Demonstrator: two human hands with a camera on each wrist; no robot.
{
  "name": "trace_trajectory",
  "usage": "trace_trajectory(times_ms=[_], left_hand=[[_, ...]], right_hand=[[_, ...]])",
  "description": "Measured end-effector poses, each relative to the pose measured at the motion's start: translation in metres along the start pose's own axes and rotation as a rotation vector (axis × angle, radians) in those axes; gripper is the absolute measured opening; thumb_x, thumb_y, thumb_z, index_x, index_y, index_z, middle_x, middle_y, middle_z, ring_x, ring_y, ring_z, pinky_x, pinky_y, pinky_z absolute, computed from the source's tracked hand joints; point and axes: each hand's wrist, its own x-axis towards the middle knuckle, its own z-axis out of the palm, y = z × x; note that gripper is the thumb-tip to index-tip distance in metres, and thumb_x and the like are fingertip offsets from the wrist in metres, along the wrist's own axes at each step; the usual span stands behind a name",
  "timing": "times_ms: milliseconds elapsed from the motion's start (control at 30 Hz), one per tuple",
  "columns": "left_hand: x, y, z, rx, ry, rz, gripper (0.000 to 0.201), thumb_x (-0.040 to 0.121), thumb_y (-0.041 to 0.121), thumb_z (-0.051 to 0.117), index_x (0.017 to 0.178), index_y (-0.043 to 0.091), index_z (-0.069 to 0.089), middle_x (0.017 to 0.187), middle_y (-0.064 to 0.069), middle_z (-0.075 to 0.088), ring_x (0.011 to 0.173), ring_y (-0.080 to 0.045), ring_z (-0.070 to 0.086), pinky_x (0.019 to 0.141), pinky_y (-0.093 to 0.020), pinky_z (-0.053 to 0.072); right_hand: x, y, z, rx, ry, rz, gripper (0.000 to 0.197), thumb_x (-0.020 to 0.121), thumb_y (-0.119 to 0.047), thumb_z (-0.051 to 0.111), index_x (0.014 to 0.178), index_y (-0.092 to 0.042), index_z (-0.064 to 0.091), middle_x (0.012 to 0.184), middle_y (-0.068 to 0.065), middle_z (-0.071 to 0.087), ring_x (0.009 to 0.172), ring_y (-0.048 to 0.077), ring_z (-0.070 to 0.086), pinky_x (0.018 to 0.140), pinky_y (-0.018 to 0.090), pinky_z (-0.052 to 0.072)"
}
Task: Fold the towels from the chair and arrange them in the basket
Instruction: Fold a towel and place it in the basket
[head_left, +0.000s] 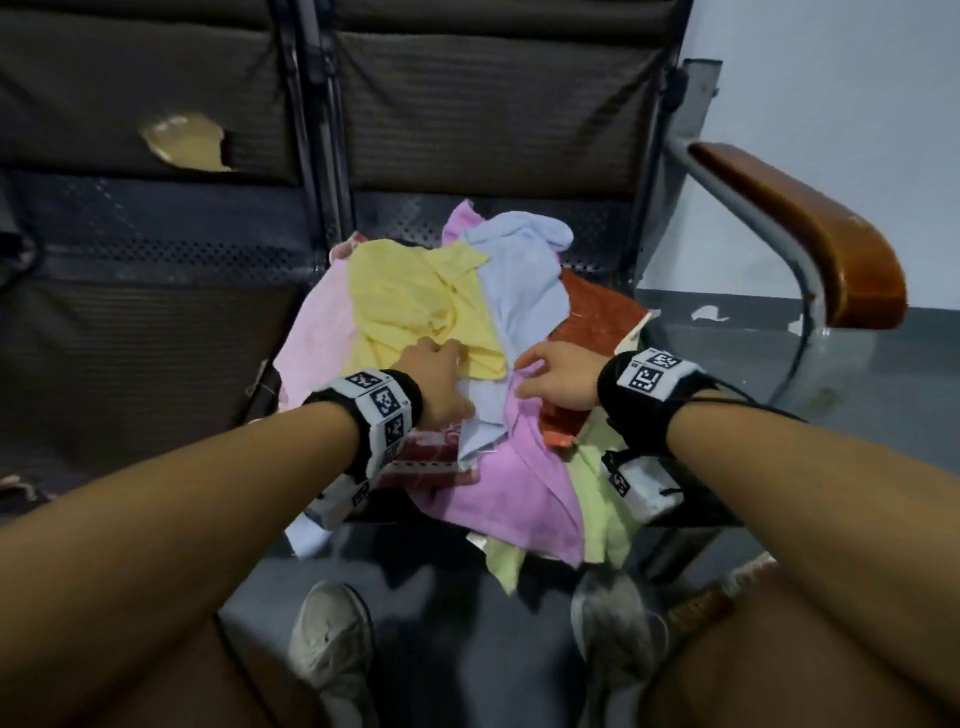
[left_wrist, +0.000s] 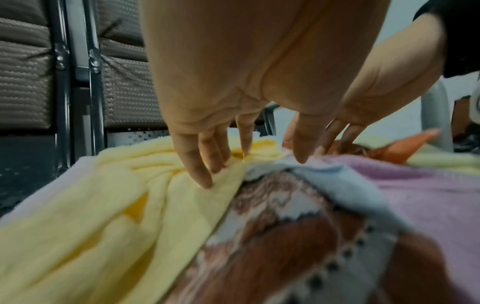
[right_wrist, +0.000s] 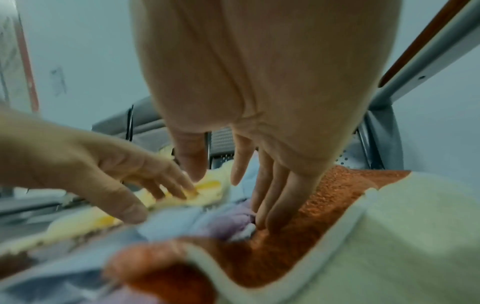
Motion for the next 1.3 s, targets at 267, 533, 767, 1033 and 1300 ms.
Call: trace_trajectory(times_ms=[267,533,767,1033,1300], left_hand=[[0.017,-0.014,-0.005,-0.214,0.211,-0.152,0.045,0.089,0.021,0.062,0.125,0.008,0.037,0.087,-0.009,0.053,0.076,-0.031,0.054,0.063,-0.038,0.045],[0.007,-0.003,-0.026,-0.601,0.259,0.082,0.033,0.099,0.027,0.053,0.078,0.007,0.07,0.071,-0.01,0.063,0.067,-0.019,0.051,0.069,-0.034,0.043],[-0.001,-0.015,-0.032,-0.727,0.43,-0.022,0.049,0.084,0.034,0.074,0.123,0.018,0.05,0.121,-0.008,0.052,0.102,-0.02,0.056,0.087,-0.034,0.05],[-0.004,-0.022,-0.03,-0.445,0.345,0.019,0.022,0.103,0.031,0.043,0.087,0.02,0.055,0.088,-0.006,0.067,0.092,-0.033,0.062,0.073,-0.035,0.045],[-0.018,0.029,-0.052,-0.932,0.465,0.15,0.033,0.102,0.034,0.039,0.087,0.006,0.05,0.083,-0.011,0.056,0.085,-0.032,0.059,0.086,-0.046,0.049]], right_hand=[[0.035,-0.003,0.003,-0.16,0.129,-0.046,0.047,0.085,-0.045,0.068,0.123,-0.021,0.055,0.11,0.005,0.067,0.095,0.023,0.062,0.077,0.03,0.047],[0.04,-0.036,0.011,-0.134,0.164,-0.381,0.035,0.08,-0.033,0.074,0.101,-0.006,0.064,0.095,0.017,0.066,0.089,0.034,0.064,0.078,0.043,0.053],[0.022,-0.039,-0.01,0.112,0.389,-0.445,0.011,0.091,-0.022,0.053,0.085,-0.016,0.061,0.084,0.0,0.066,0.084,0.019,0.061,0.074,0.031,0.046],[0.0,-0.014,-0.032,0.215,0.457,-0.295,0.026,0.089,-0.019,0.047,0.064,-0.011,0.048,0.068,0.007,0.054,0.072,0.026,0.052,0.071,0.042,0.046],[-0.006,-0.015,-0.006,-0.238,0.213,-0.093,0.064,0.068,-0.081,0.061,0.108,-0.031,0.066,0.117,0.007,0.056,0.114,0.027,0.048,0.098,0.042,0.045]])
